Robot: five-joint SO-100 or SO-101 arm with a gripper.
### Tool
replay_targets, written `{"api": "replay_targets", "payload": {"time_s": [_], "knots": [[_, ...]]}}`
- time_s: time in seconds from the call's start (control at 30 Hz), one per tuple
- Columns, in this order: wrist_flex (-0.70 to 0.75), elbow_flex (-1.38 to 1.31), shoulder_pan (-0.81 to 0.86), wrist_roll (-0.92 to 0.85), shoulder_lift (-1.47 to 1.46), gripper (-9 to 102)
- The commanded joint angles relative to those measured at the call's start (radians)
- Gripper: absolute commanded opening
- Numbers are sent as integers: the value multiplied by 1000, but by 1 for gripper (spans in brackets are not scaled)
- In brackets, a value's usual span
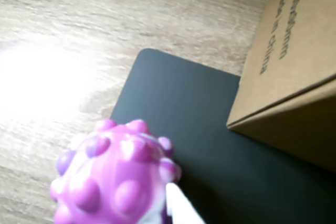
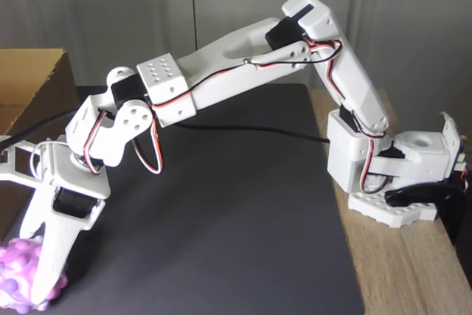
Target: Grasp a ball and put it in the box.
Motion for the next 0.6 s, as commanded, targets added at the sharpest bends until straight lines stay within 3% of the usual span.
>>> {"api": "replay_targets", "payload": {"time_s": [0.0,0.37,0.57], "knots": [[-15,-46,-6,5,2,46],[-29,-46,-20,32,-64,37],[-29,-46,-34,40,-64,20]]}}
